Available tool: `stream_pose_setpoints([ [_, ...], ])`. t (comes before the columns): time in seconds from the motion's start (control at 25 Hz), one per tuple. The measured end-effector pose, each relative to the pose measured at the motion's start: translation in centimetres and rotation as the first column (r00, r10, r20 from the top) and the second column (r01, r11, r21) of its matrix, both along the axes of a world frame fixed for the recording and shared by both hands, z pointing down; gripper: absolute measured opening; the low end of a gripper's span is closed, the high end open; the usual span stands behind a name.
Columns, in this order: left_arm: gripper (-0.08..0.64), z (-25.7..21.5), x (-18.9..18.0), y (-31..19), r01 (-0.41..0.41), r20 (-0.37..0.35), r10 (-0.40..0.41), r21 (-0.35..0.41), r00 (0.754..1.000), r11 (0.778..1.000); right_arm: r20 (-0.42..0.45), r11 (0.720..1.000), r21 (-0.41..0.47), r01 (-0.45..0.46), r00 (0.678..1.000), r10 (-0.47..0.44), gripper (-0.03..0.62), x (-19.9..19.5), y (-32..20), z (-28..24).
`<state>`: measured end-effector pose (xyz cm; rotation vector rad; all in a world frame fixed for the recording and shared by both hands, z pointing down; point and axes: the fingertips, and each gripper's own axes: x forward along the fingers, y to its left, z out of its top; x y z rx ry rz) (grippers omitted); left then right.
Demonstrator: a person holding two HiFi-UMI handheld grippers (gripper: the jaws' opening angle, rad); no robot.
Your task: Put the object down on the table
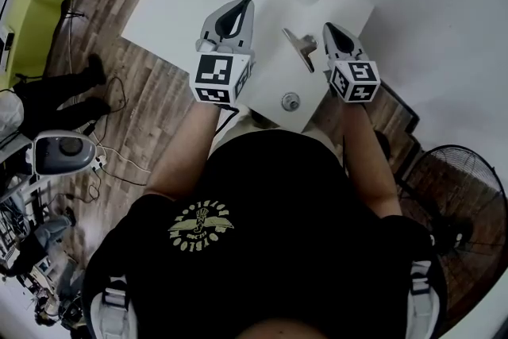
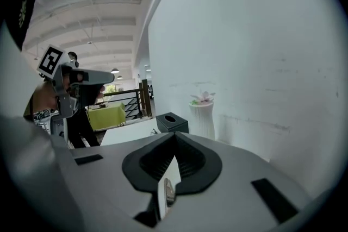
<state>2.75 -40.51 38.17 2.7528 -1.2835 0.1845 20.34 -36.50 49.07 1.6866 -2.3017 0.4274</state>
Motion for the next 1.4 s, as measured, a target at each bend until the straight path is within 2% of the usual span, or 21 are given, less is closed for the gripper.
stream_pose_setpoints([
  [0.24,0.006,-1.5,0.3,0.2,-0.019,0.022,0.018,0.046,1.000,0.999,0.002,0.995,0.095,0.006,1.000,-0.006,0.002,-0.7,-0.1,-5.0],
  [0.44,0.008,-3.1,0.0,-0.4,-0.016,0.000,0.016,0.057,1.000,0.998,-0.005,0.987,0.159,0.007,1.000,-0.006,0.002,-1.0,-0.4,-8.8],
  [0.6,0.008,-4.3,0.3,-0.3,-0.029,-0.014,0.030,0.070,0.999,0.997,0.001,0.977,0.212,0.012,1.000,-0.013,0.002,-1.1,-0.5,-11.9],
  [0.88,0.008,-5.4,0.8,0.1,-0.045,0.001,0.045,0.094,0.999,0.995,0.007,0.954,0.298,0.019,1.000,-0.022,0.002,-1.2,0.0,-16.7],
  [1.4,0.008,-6.7,0.9,0.2,-0.047,-0.004,0.048,0.100,0.999,0.994,-0.001,0.944,0.329,0.022,1.000,-0.024,0.002,-1.7,0.9,-18.7],
])
